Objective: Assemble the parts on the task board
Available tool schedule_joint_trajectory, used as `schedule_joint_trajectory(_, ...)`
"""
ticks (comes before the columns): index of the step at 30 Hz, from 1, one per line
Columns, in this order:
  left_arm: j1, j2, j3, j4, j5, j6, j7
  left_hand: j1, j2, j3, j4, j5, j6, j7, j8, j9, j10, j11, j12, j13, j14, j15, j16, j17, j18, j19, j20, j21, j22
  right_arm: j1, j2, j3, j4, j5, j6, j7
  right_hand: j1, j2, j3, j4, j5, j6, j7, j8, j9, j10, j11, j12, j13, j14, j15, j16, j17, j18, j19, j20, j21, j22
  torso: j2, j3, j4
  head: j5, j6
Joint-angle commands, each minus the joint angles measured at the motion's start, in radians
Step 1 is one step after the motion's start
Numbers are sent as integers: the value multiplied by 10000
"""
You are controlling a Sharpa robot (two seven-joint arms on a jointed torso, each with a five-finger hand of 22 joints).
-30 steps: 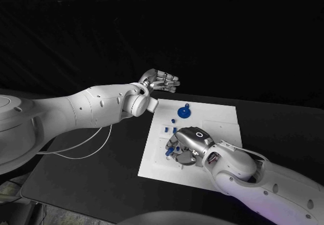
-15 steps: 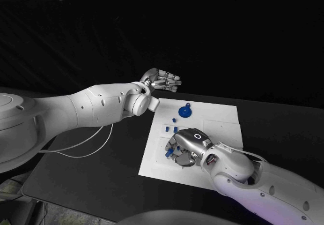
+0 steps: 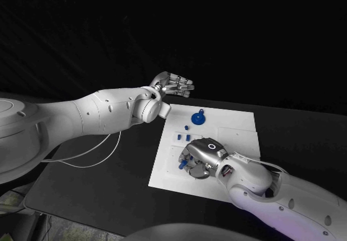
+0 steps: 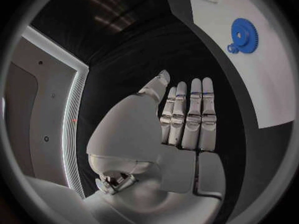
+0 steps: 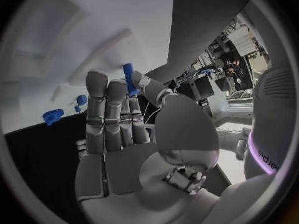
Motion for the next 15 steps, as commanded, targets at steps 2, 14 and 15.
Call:
schedule_joint_trajectory(2,4,15,7,3,51,141,86,-18,92,6,50,26,2,-2,-32,-12,-47,-11,24,-14,14,35,-39,-16,-93,-14,-46,41,11,-8,3,-8,-13,-277,401,-105,-39,116,-11,-9,-32,85,-17,36,81,210,-136,22,9,-4,-69,-31,10,194,386,-41,-40,17,4,4,3,-8,-29)
schedule_joint_trajectory(14,4,31,8,-12,51,164,81,-18,92,6,50,26,2,-2,-32,-12,-47,-11,24,-14,14,35,-39,-16,-93,-14,-46,41,11,-8,60,-28,-53,-461,700,-250,-40,131,-18,-25,-65,81,-13,35,64,205,-133,21,0,-10,-71,-40,6,178,382,-44,-64,20,2,-1,5,28,19)
schedule_joint_trajectory(15,4,30,8,-10,51,166,81,-18,92,6,50,26,2,-2,-32,-12,-47,-11,24,-14,14,35,-39,-16,-93,-14,-46,41,11,-8,76,-30,-64,-524,728,-283,-42,131,-22,-25,-55,81,-13,37,62,200,-132,22,-2,-10,-68,-45,1,173,377,-42,-80,16,5,-2,9,13,-5)
